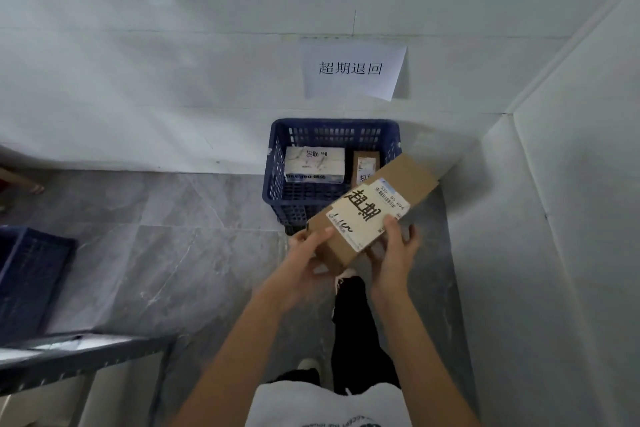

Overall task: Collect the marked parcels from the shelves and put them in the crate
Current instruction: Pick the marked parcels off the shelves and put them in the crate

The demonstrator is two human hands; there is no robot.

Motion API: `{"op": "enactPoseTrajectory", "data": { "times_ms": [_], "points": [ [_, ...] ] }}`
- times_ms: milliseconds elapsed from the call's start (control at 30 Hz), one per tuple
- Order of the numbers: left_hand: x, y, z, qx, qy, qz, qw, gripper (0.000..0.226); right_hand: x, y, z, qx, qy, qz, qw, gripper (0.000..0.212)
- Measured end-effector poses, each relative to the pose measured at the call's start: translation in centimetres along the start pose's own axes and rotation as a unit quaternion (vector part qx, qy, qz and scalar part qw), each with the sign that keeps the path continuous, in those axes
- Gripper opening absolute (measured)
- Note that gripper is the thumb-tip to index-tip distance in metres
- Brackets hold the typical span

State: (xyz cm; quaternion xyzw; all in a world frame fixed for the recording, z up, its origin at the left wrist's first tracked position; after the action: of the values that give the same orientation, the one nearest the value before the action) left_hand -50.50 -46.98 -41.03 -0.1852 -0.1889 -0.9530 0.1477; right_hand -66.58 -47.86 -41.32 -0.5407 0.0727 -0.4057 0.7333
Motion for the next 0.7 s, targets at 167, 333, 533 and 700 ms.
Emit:
{"op": "enactPoseTrajectory", "data": {
  "times_ms": [167,333,533,700],
  "points": [
    [0.0,8.2,-5.7,0.005,0.051,-0.011,0.999,0.095,2.0,-1.2,-10.3,0.027,0.005,0.118,0.993,0.101],
    [-1.5,14.0,-10.8,-0.038,0.038,-0.080,0.995,0.106,2.9,-3.7,-19.8,0.032,-0.079,0.230,0.969,0.035],
    [-2.1,15.8,-17.5,-0.113,0.012,-0.153,0.982,0.083,2.5,0.9,-25.7,0.071,-0.174,0.332,0.925,0.041],
    [-5.3,17.7,-24.4,-0.082,0.107,-0.115,0.984,0.045,3.7,6.4,-28.6,0.065,-0.171,0.346,0.920,0.030]
  ]
}}
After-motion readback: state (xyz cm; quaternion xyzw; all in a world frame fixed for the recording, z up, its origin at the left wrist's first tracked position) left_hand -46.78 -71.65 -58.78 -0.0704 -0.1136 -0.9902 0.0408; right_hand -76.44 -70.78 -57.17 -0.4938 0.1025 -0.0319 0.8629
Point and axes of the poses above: each hand's wrist, its own z-axis away from the middle knuckle, its own x-axis out of the palm, y = z × x, the point moved 8 cm from there along -z, towards the middle knuckle, and after that the axes turned 15 degrees about -x, right-handed, at the moved point
